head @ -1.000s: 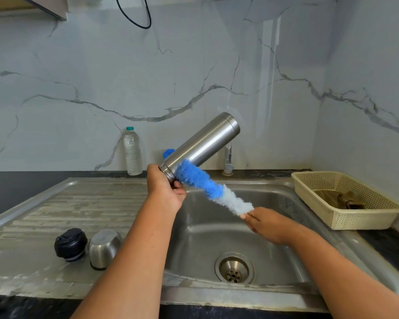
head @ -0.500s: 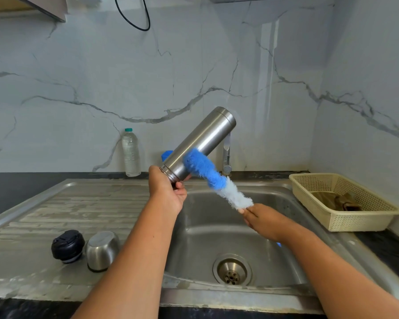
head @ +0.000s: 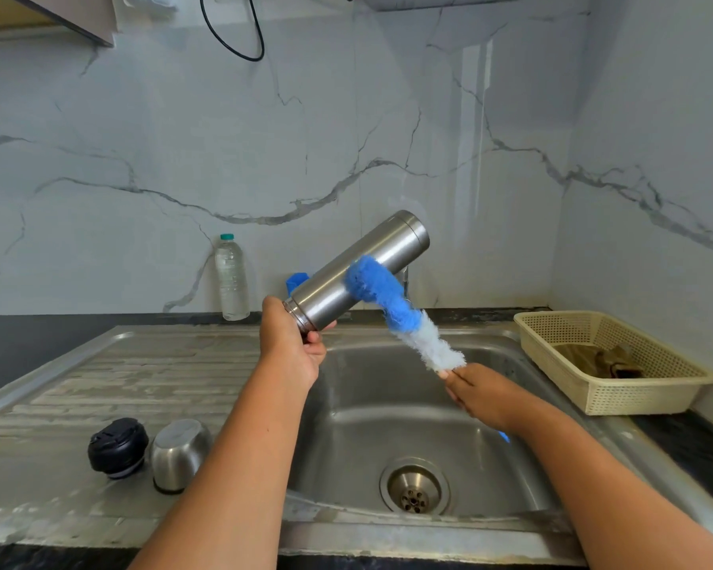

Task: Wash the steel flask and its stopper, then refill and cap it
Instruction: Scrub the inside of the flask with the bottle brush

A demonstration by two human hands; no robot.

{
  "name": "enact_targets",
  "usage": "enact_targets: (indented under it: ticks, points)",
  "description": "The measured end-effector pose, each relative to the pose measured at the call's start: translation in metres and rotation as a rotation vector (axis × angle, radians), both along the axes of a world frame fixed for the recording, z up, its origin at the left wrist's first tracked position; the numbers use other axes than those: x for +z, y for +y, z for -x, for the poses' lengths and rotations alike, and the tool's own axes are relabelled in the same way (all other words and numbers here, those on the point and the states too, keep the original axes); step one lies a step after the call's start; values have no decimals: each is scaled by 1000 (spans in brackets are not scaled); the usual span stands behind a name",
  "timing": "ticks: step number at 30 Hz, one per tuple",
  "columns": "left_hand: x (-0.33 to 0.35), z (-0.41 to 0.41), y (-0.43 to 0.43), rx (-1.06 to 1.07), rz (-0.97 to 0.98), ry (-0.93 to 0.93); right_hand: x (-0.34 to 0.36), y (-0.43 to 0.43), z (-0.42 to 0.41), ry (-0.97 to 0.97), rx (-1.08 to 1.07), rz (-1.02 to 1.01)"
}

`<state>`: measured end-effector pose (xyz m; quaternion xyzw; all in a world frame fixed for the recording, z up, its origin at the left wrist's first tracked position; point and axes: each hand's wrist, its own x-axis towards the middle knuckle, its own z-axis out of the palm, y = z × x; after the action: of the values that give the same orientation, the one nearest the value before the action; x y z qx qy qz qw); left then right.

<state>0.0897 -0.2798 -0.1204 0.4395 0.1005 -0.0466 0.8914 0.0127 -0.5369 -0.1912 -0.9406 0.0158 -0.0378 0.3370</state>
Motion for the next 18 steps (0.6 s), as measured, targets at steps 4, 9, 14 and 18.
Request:
enact_targets:
  ticks: [4, 9, 14, 18]
  points:
    - [1, 0, 5, -2, 14, -17, -2, -14, 4, 15, -52, -30]
    - [2, 3, -1, -47, -2, -44, 3, 0, -1, -51, -37, -118]
    - [-1, -2, 1, -60, -79, -43, 1, -15, 6, -33, -75, -120]
    - [-1, 1, -3, -82, -97, -61, 9, -5, 6, -83, -31, -162]
